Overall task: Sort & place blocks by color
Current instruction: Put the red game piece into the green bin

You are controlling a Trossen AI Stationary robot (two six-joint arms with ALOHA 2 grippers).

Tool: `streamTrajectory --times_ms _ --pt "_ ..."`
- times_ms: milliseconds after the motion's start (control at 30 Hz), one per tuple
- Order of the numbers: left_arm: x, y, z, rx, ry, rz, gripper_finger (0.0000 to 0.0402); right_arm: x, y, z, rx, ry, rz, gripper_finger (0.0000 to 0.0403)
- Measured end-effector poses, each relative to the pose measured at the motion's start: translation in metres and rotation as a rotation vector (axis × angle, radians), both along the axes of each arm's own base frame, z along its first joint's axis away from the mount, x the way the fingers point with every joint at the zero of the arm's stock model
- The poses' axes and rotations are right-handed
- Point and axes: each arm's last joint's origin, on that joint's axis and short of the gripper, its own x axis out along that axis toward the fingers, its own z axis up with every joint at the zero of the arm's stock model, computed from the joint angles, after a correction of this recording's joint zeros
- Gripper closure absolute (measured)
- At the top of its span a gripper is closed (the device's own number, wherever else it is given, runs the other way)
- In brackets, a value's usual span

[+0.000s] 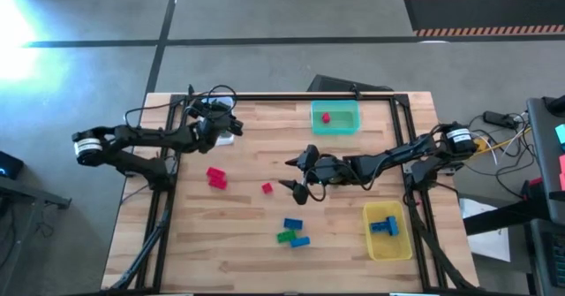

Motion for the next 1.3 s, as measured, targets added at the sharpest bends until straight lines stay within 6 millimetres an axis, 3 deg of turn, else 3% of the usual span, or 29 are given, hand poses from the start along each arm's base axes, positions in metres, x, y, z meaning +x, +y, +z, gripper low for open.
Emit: streamTrajectory --times_ms 233,467,633,833,1300 --pt "0.006 -0.013 0.006 -0.008 -0.038 -0.101 0.0157 0.0 0.001 -0.001 0.046 0.008 0.009 0.0077" --pt "0.018 -0.053 0.017 -0.026 -0.097 -0.352 0.0156 -0.003 0.0 -0.006 0.05 0.06 0.003 0.0077" --pt "0.027 -0.088 0.019 -0.087 -0.108 -0.65 0.0156 -0.003 0.0 -0.008 0.052 0.078 0.001 0.0077" --pt "0.036 -0.124 0.007 -0.314 -0.103 -1.129 0.0156 -0.006 0.002 -0.009 0.046 0.111 0.01 0.0077" --pt "0.06 -0.146 -0.042 -0.52 -0.134 -1.077 0.0155 -0.013 0.032 -0.006 0.036 0.117 0.094 0.0077"
